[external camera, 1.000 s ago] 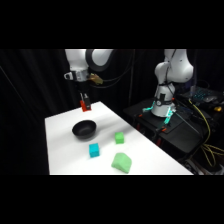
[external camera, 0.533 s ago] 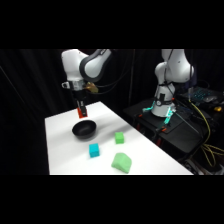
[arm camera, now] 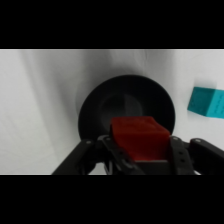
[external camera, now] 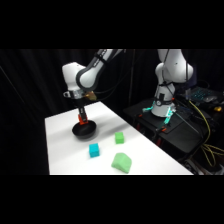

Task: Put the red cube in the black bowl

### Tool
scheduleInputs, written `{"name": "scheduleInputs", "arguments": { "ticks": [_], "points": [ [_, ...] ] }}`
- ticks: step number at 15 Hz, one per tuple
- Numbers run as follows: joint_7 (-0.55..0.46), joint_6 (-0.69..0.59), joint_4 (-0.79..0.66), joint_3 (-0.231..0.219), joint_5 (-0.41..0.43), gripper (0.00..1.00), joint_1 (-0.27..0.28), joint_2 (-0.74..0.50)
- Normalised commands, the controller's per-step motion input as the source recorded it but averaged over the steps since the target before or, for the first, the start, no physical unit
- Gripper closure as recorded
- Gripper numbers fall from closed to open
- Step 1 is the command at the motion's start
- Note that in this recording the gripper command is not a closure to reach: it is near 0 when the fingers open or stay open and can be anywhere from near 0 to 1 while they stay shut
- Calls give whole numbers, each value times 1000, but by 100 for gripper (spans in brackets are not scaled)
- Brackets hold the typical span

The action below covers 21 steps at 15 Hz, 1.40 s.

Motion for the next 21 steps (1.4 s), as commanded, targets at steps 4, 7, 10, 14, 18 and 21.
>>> {"name": "scheduleInputs", "arguments": {
  "ticks": [4, 7, 10, 14, 18, 21],
  "points": [
    [-135, -67, 242, 81, 109, 53, -113, 205],
    [-95, -89, 141, 63, 71, 0, -82, 37],
    [-42, -134, 49, 42, 27, 0, -31, -116],
    [186, -296, 24, -68, -122, 0, 112, -274],
    [335, -471, 131, -134, -198, 0, 182, -362],
    [274, -409, 166, -97, -164, 0, 154, -312]
  ]
}}
